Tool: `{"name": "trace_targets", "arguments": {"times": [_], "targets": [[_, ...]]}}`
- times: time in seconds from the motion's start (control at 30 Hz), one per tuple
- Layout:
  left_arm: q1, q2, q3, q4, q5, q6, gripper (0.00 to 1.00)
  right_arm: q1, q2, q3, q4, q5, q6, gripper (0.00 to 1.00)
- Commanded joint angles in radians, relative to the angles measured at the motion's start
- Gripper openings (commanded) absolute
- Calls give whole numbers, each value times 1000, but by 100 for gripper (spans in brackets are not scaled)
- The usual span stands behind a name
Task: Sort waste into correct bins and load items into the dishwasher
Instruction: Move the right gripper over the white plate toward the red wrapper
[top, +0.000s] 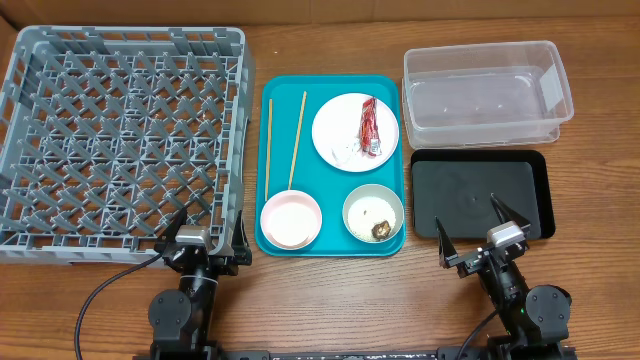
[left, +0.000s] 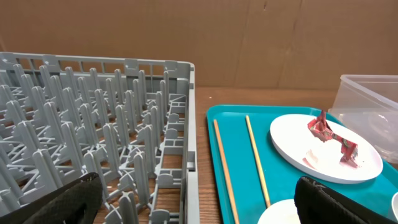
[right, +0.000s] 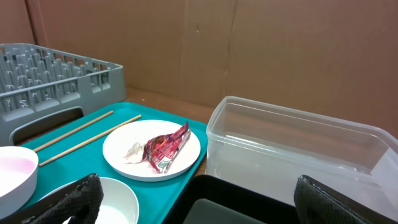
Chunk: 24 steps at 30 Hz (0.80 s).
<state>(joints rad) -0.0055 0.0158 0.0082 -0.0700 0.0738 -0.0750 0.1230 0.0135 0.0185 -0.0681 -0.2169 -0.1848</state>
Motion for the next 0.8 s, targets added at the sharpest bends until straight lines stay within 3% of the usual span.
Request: {"name": "trace_targets", "arguments": {"times": [0.0, 0.37, 0.53, 0.63, 0.77], "targets": [[5, -10, -3, 10, -2, 15, 100, -5, -11, -11, 8, 11, -3, 100], [5, -10, -3, -1, 2, 15, 100, -5, -11, -11, 8, 10, -3, 100], [5, -10, -3, 15, 69, -15, 100, -5, -11, -9, 8, -34, -2, 100], [5, -10, 41, 51, 107, -24, 100, -5, -10, 36, 6, -92, 55, 100], [5, 4, 165, -14, 103, -47, 100, -5, -8, 120, -19, -91, 87, 100]]}}
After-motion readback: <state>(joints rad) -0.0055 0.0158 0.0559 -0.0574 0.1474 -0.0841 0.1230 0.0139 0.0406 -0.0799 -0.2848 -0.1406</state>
